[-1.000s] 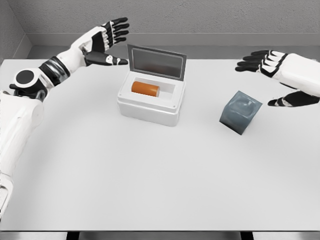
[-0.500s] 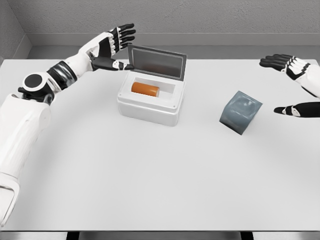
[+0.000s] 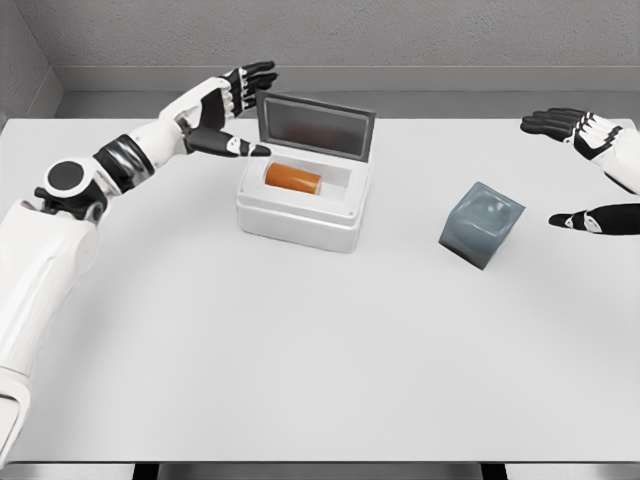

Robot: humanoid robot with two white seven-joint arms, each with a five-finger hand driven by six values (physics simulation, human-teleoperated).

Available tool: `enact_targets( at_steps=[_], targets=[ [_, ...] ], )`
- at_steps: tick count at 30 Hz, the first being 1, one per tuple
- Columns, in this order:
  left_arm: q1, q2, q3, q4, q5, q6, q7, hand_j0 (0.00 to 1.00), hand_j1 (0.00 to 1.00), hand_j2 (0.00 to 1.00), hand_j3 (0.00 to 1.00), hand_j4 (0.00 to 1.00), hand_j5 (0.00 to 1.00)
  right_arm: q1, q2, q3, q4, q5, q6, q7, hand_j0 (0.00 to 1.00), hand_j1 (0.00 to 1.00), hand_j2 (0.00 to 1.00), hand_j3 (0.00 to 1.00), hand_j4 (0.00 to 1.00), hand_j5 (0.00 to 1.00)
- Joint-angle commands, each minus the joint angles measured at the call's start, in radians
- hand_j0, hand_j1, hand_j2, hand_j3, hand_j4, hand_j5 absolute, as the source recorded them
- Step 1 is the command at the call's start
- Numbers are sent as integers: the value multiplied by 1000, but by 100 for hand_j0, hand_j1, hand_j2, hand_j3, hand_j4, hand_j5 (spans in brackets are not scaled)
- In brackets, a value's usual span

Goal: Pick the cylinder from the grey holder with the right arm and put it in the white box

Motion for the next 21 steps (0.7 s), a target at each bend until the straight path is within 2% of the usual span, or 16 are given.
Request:
enact_targets(
  at_steps=[1, 4, 6, 8, 10, 13, 15, 21],
  targets=[
    [0, 33, 8, -14, 32, 0, -2, 100, 100, 100, 100, 100, 100, 0, -1, 0, 0, -7, 3, -1, 100, 100, 100, 100, 100, 100],
    [8, 40, 16, -6, 32, 0, -2, 100, 100, 100, 100, 100, 100, 2, -1, 0, 0, -7, 3, -1, 100, 100, 100, 100, 100, 100],
    [11, 88, 19, -8, 32, -2, -2, 100, 100, 100, 100, 100, 100, 2, -1, 0, 0, -7, 3, -1, 100, 100, 100, 100, 100, 100],
    [11, 92, 19, -8, 32, -2, -2, 100, 100, 100, 100, 100, 100, 6, -1, -2, 0, -7, 3, -1, 100, 100, 100, 100, 100, 100],
    [25, 131, 19, -20, 34, -26, -2, 100, 100, 100, 100, 100, 100, 6, -1, -2, 0, -7, 3, -1, 100, 100, 100, 100, 100, 100],
    [60, 273, 19, -48, 35, -92, -2, 100, 100, 100, 100, 100, 100, 6, -1, -2, 0, -7, 3, -1, 100, 100, 100, 100, 100, 100],
    [67, 339, 19, -48, 35, -111, -2, 100, 100, 100, 100, 100, 100, 6, -1, -2, 0, -9, 3, -1, 100, 100, 100, 100, 100, 100],
    [83, 384, 32, -48, 35, -124, -2, 100, 100, 100, 100, 100, 100, 8, -1, -2, 0, -7, 3, -1, 100, 100, 100, 100, 100, 100]
  ],
)
